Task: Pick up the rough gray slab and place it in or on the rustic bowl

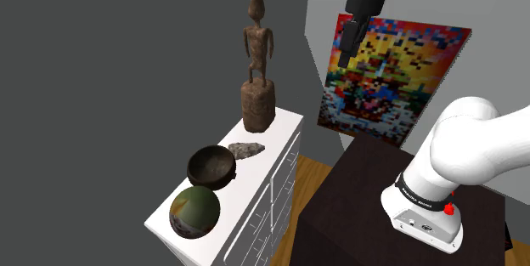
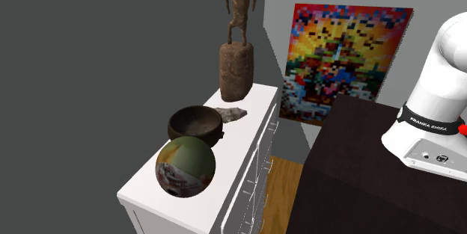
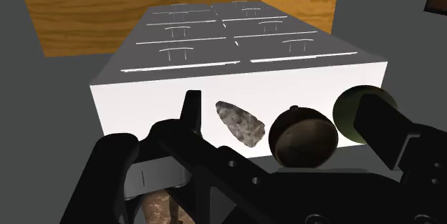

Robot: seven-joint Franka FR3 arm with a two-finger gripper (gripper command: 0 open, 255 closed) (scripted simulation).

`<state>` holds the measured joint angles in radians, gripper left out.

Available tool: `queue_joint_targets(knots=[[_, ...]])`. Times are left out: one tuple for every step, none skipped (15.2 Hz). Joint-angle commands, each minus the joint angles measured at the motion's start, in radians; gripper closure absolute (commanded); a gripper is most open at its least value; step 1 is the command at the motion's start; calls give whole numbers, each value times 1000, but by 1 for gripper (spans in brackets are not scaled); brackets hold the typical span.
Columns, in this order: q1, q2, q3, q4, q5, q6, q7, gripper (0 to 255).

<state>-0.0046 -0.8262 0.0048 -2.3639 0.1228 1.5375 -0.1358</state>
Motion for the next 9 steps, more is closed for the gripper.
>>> queue_joint_targets(knots=[[0, 0, 0, 0, 0, 0, 0, 0], [6, 20, 5, -15, -3, 34, -14, 0], [12, 40, 10, -29, -7, 68, -27, 0], [18, 63, 15, -42, -10, 103, -40, 0], [23, 86, 21, -54, -14, 137, -52, 0], [29, 111, 26, -64, -17, 172, -64, 0], [34, 137, 31, -73, -21, 206, -76, 0], [40, 164, 37, -81, -25, 241, -88, 0], [45, 192, 42, -88, -29, 275, -99, 0]])
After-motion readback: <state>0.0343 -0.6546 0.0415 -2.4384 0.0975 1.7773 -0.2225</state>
